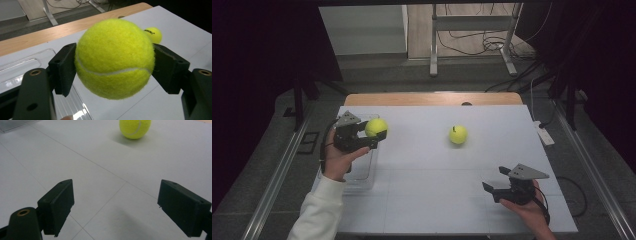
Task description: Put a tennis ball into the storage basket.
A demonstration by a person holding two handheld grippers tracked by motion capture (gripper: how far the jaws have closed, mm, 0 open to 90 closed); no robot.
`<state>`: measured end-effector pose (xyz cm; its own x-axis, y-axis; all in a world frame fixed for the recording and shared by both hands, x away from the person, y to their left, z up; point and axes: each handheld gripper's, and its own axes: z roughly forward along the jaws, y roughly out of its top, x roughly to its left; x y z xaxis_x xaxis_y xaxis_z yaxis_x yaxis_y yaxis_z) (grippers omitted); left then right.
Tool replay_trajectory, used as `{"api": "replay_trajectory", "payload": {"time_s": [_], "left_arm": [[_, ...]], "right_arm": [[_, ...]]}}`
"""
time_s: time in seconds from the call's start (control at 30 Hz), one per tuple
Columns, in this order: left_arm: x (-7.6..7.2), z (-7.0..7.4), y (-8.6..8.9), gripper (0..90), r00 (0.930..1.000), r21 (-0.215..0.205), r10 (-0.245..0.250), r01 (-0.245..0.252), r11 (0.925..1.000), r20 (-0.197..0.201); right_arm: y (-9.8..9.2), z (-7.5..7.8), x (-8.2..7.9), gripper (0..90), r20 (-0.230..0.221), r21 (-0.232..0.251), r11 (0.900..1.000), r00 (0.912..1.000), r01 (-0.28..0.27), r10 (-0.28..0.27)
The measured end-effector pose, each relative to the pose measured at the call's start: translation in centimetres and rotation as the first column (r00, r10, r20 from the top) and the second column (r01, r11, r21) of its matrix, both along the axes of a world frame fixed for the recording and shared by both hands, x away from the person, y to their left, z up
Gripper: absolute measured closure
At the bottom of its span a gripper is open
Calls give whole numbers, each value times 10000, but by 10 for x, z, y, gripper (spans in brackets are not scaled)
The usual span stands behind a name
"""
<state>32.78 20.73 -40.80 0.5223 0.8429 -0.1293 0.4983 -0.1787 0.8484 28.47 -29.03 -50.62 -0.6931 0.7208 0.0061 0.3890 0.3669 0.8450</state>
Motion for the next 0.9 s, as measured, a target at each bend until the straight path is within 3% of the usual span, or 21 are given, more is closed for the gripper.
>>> {"api": "replay_trajectory", "payload": {"time_s": [0.9], "left_arm": [[16,-8,26,272,9961,-45,838,-839,9965,-290]], "right_arm": [[0,0,0,142,-6,-8,10000,10000,2,-2]]}}
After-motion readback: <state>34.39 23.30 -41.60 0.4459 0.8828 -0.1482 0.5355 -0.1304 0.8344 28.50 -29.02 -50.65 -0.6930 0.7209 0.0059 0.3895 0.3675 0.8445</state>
